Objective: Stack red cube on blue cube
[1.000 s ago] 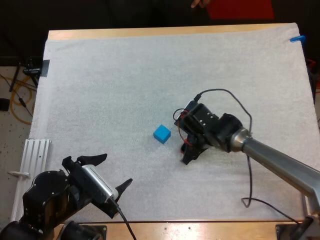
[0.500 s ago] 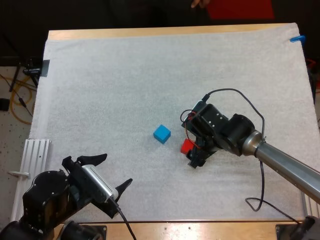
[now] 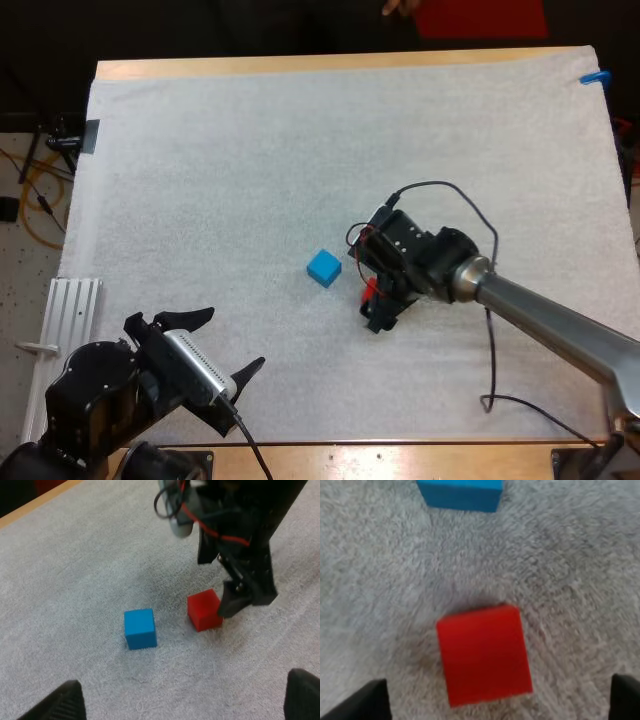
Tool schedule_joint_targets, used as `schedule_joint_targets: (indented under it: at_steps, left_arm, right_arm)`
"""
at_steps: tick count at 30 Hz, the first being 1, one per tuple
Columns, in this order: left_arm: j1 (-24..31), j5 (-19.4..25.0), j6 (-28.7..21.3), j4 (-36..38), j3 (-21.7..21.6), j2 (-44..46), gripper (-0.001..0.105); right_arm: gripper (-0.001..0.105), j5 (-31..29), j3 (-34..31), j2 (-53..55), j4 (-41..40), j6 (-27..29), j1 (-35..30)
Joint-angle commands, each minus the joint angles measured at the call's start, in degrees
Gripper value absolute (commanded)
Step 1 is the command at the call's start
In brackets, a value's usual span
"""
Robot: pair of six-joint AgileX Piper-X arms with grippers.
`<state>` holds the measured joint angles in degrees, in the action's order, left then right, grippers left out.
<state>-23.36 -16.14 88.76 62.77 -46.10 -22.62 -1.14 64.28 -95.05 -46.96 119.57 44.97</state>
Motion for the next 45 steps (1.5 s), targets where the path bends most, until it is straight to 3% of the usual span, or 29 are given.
schedule_joint_targets:
  at_steps: [1,10,13,18,21,22,36,45]
  left_arm:
    - [-0.25,-0.37,-0.35,-0.02,-0.14,0.02,0.076]
    - [-0.25,-0.37,-0.35,-0.02,-0.14,0.02,0.076]
    - [-0.25,-0.37,-0.35,-0.02,-0.14,0.02,0.076]
    - [-0.25,-0.37,-0.35,-0.02,-0.14,0.02,0.076]
    - [-0.25,-0.37,-0.35,-0.02,-0.14,0.02,0.076]
    - [-0.25,-0.37,-0.35,-0.02,-0.14,0.02,0.076]
    - [-0.25,-0.37,-0.35,-0.02,-0.14,0.02,0.076]
    - [-0.25,-0.37,-0.35,-0.02,-0.14,0.02,0.076]
  right_arm:
    - [0.082,0.06,0.41,-1.05,1.32,0.64,-0.13]
    - [0.08,0.57,0.41,-6.58,3.12,0.64,-1.26]
    - [0.065,1.14,0.41,-7.7,3.12,0.64,-2.18]
    - [0.023,1.14,0.84,-7.58,3.12,0.64,-3.09]
    - [0.004,1.14,2.08,-7.6,2.14,0.64,-2.96]
    - [0.002,1.14,2.56,-7.49,1.77,0.64,-2.95]
    - [0.004,-0.23,16.13,-4.32,-6.01,0.3,-0.55]
    - [0.004,0.11,24.73,-10.99,-10.08,-2.51,0.6]
